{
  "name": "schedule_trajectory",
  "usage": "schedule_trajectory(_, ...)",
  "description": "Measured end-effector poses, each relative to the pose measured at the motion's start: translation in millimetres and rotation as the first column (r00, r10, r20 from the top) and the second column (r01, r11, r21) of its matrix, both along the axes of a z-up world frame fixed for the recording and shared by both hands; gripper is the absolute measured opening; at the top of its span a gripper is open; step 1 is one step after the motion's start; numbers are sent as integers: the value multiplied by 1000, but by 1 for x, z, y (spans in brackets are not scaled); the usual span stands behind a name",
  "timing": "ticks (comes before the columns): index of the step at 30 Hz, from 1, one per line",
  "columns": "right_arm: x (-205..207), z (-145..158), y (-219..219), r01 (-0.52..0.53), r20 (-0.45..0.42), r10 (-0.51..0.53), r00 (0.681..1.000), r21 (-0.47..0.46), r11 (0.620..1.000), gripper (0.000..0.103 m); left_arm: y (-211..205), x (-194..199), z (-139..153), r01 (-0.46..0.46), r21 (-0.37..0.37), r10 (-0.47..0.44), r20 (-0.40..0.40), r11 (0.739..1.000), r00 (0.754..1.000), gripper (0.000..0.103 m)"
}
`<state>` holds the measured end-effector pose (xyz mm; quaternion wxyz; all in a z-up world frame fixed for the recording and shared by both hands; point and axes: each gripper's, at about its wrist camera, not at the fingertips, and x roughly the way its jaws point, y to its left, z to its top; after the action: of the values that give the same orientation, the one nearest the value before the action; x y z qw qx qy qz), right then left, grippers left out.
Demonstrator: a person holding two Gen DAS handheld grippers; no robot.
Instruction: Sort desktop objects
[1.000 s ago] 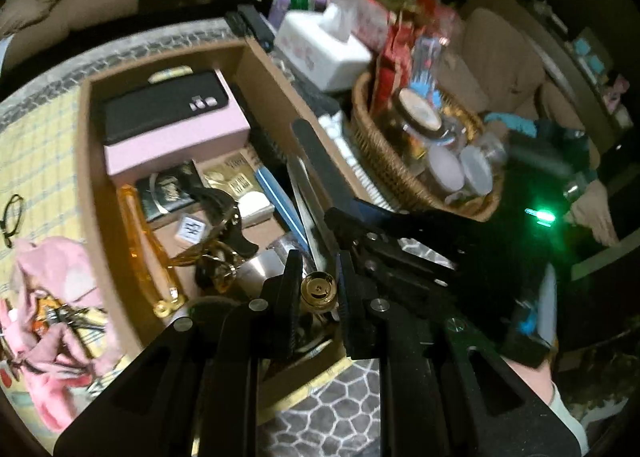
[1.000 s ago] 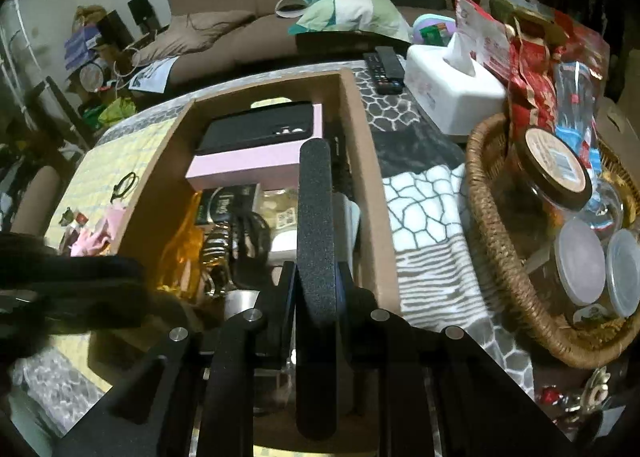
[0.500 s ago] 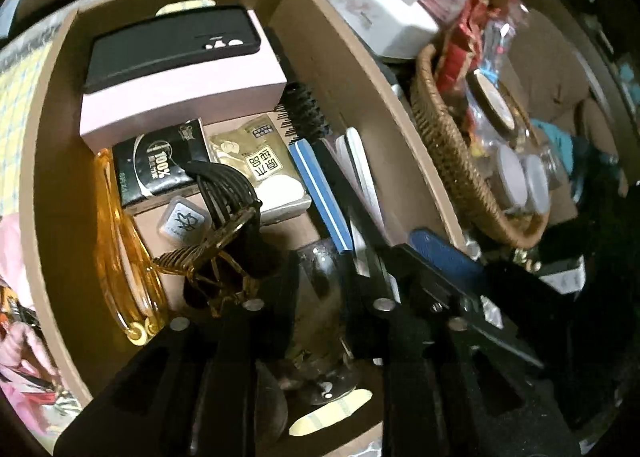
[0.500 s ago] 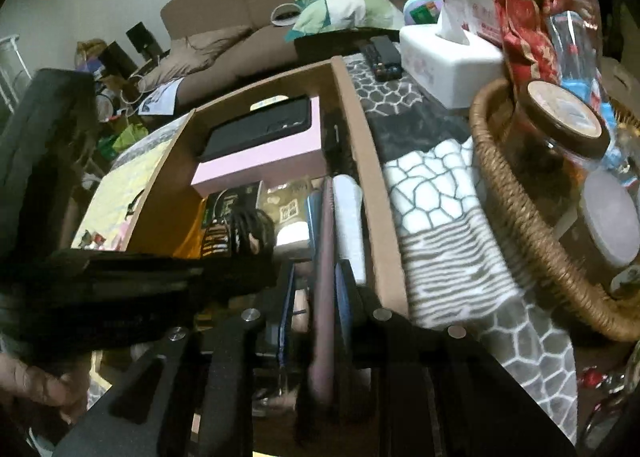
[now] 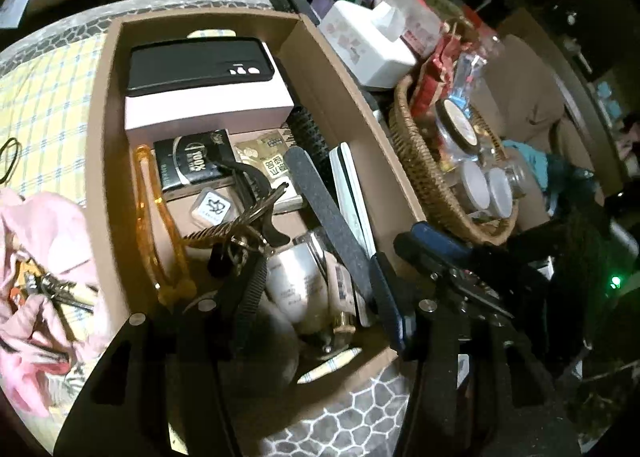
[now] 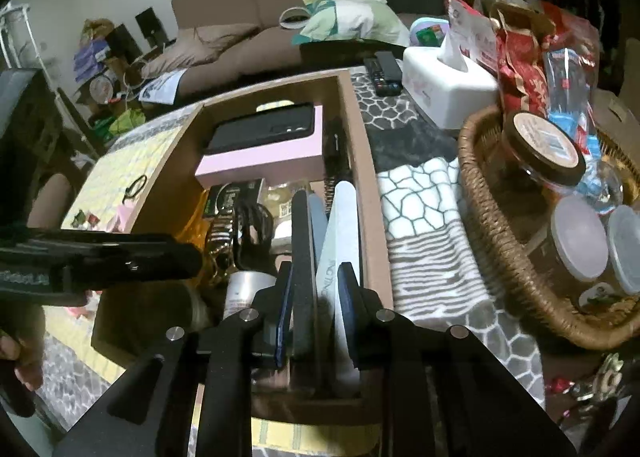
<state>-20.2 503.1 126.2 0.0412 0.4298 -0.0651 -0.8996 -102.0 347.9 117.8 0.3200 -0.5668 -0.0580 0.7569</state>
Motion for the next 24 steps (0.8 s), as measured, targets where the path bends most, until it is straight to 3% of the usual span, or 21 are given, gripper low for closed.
schedule_trajectory(6, -7, -6, -21, -47, 77, 42, 996, 62, 997, 23, -31, 16, 25, -14, 50, 16, -42, 999, 999, 44)
schedule_trajectory(11, -2, 1, -32, -49, 93, 47, 995, 22, 999, 28, -63, 32, 44, -24, -18, 22, -117, 1000, 993, 49)
schedule_trajectory(12, -4, 0, -36, -56, 113, 53, 992, 26, 998, 32, -71, 35, 45, -29, -24, 26, -123, 999, 992, 52)
schedule_trajectory(17, -19, -22, -55, -83, 270, 56, 961, 91, 992, 31, -102, 50, 47, -48, -12, 46, -118, 999, 992, 53)
schedule_trajectory(19, -25, -32, -60, -104, 328, 50, 943, 149, 983, 18, -113, 53, 47, -53, -8, 52, -113, 999, 992, 53)
schedule_trajectory(21, -30, -43, -58, -116, 382, 50, 923, 154, 981, 16, -123, 55, 47, -56, -10, 55, -110, 998, 992, 53)
schedule_trajectory(24, -32, -40, -52, -94, 369, 17, 929, 193, 977, 13, -144, 56, 50, -71, -13, 69, -115, 997, 991, 53)
